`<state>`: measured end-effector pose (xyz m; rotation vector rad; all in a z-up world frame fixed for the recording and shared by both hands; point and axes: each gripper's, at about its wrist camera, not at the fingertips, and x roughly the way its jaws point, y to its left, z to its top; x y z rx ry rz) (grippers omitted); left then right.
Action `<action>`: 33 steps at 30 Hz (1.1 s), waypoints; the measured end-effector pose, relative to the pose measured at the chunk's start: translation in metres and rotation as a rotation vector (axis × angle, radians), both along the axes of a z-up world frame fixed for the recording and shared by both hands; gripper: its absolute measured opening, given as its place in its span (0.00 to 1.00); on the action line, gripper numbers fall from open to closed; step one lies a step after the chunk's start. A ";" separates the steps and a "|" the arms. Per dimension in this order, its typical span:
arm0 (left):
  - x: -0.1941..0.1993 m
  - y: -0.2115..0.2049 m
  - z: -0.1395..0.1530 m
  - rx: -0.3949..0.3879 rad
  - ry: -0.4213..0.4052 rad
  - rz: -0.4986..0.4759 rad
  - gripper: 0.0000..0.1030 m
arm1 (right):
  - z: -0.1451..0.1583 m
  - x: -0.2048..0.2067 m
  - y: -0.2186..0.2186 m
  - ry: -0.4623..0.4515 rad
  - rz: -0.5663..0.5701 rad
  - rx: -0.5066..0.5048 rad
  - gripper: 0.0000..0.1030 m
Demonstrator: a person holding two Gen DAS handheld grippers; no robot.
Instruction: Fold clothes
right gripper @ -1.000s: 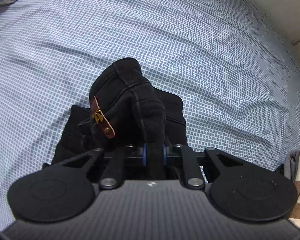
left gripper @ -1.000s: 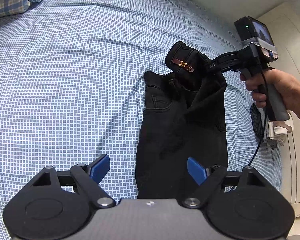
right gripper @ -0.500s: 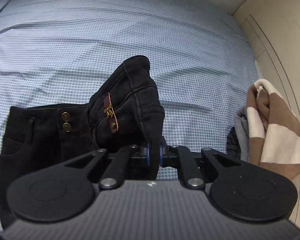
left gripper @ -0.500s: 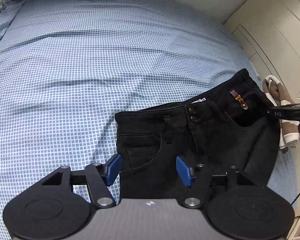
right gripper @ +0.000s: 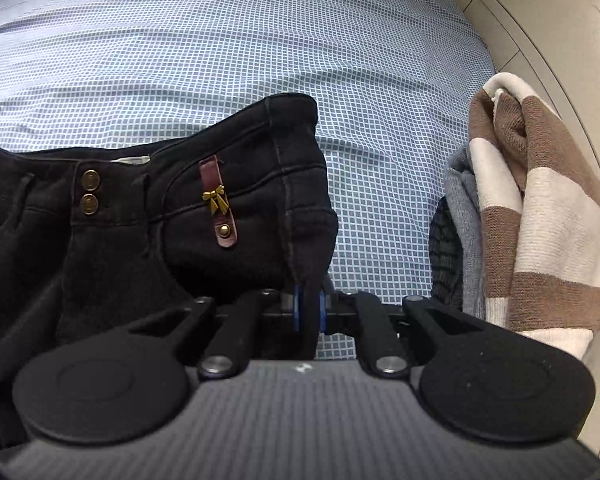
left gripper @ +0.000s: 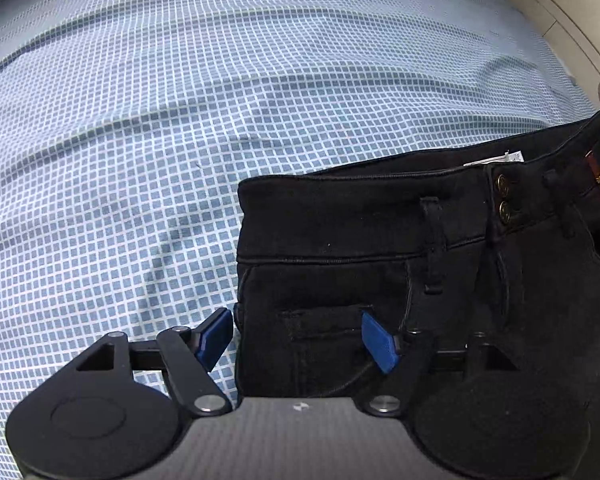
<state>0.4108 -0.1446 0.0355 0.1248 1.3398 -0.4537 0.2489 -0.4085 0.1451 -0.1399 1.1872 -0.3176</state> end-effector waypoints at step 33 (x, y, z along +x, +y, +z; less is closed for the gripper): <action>0.118 0.003 0.190 0.264 -0.499 0.437 0.39 | 0.106 0.199 0.140 -0.359 0.241 -0.119 0.14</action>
